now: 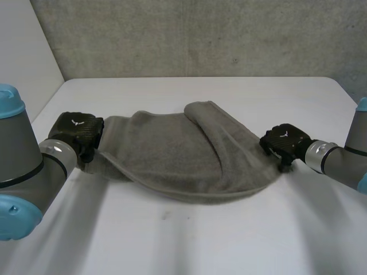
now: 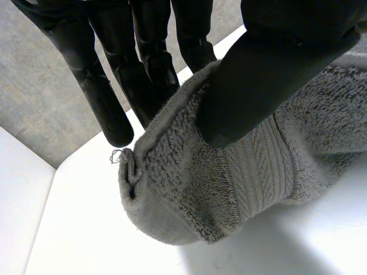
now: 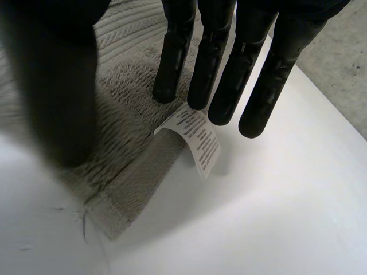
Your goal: Fold the towel.
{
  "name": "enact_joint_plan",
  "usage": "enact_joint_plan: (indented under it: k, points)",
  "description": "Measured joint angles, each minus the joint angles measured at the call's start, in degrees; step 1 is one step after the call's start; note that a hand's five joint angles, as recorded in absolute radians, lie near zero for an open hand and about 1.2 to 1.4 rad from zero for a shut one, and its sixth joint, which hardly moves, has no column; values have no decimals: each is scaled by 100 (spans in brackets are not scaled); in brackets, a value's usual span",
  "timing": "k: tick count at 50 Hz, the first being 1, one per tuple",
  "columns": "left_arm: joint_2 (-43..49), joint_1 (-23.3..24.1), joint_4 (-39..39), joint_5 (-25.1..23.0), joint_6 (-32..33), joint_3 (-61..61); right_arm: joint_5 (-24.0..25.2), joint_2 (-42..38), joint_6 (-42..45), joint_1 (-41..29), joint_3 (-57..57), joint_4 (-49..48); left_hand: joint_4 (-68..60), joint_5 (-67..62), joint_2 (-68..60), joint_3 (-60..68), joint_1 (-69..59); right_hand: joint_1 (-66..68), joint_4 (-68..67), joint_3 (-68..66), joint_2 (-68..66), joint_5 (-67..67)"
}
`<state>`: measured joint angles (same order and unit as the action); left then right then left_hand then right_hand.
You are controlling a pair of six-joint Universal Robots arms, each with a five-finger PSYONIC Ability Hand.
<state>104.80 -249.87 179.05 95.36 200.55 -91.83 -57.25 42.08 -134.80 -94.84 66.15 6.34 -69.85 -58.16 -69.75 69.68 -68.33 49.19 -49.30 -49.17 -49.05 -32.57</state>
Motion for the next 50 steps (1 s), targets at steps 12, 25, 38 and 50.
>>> enact_joint_plan:
  k: [12,25,38,50]
  points:
    - [-3,-1,-1,0,2,-2,-1,15,-54,-6,-51,8,0,0,0,0,0,52,-58,-50,-58,-633]
    - [-4,-1,-2,0,0,-32,5,182,-102,-8,-46,61,0,0,0,0,0,2727,-2758,-2622,-2564,-3377]
    - [-160,-8,-36,-5,17,-212,-78,1564,-458,201,213,853,0,0,0,0,0,2727,-2758,-2622,-2564,-3377]
    - [-1113,11,-83,-10,60,-751,-88,2842,437,1197,553,2936,0,0,0,0,0,2727,-2758,-2626,-2564,-3377]
